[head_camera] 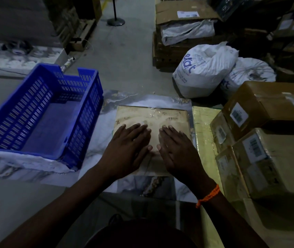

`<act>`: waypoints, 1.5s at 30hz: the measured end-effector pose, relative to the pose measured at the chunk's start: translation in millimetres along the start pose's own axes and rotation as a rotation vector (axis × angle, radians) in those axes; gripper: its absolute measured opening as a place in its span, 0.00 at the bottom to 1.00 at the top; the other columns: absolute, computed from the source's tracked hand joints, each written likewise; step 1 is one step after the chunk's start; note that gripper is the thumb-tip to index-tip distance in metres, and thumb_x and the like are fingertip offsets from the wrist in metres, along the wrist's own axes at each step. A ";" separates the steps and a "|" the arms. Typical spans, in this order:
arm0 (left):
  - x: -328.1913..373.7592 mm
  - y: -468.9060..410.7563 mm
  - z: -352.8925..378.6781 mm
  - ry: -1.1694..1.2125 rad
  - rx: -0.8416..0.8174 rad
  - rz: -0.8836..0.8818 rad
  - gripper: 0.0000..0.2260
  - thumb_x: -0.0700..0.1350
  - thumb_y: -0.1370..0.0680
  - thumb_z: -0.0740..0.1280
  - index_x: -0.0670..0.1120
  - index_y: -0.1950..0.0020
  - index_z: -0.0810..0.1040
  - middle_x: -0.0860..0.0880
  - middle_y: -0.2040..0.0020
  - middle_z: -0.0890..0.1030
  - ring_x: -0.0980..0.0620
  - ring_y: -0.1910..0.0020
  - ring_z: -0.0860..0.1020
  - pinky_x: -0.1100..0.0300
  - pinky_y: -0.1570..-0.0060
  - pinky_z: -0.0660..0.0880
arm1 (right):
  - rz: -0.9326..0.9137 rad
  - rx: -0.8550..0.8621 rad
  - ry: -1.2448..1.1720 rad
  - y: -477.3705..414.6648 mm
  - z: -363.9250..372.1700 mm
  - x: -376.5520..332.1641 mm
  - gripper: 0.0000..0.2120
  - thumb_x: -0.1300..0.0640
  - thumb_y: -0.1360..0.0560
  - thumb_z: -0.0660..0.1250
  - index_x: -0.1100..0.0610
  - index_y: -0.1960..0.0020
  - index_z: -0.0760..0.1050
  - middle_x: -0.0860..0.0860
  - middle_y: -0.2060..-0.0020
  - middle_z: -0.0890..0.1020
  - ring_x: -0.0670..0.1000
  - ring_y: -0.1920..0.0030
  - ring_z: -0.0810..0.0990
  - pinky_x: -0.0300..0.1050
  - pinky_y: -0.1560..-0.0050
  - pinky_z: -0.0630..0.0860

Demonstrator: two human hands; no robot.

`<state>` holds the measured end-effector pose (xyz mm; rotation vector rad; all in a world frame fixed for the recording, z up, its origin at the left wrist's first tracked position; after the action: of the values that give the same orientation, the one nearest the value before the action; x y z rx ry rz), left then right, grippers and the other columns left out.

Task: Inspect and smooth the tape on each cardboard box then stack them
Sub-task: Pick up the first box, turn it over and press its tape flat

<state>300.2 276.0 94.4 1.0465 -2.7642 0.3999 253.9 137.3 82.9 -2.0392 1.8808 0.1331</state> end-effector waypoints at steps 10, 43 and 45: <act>10.1 41.6 21.0 -0.119 0.100 0.157 0.23 0.53 0.17 0.60 0.48 0.23 0.71 0.48 0.21 0.66 0.47 0.21 0.64 0.48 0.23 0.58 | -0.081 0.181 0.064 37.3 5.3 -8.6 0.20 0.51 0.16 0.59 0.58 0.29 0.78 0.54 0.28 0.77 0.53 0.25 0.72 0.54 0.26 0.67; -100.2 9.3 58.9 1.277 -0.094 -0.866 0.32 0.29 0.28 0.63 0.57 0.29 0.75 0.54 0.36 0.78 0.49 0.39 0.76 0.51 0.48 0.77 | 0.875 -0.027 -1.267 5.7 62.4 129.0 0.12 0.61 0.20 0.64 0.57 0.38 0.77 0.50 0.44 0.83 0.53 0.39 0.79 0.49 0.52 0.79; -94.4 22.7 64.1 1.249 -0.029 -0.865 0.32 0.27 0.27 0.62 0.57 0.30 0.74 0.58 0.40 0.79 0.54 0.43 0.76 0.53 0.48 0.77 | 0.882 0.015 -1.219 27.4 74.3 123.0 0.11 0.63 0.20 0.64 0.58 0.38 0.76 0.49 0.46 0.83 0.53 0.39 0.81 0.48 0.52 0.81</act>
<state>351.7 331.9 6.4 1.2302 -1.1176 0.5743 253.3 43.8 -29.6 -0.5668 1.6432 1.2216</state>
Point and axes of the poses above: each hand's wrist, its own y-axis away from the middle knuckle, its own z-axis out of the palm, x = y × z, the point moved 9 cm from there along -y, towards the middle knuckle
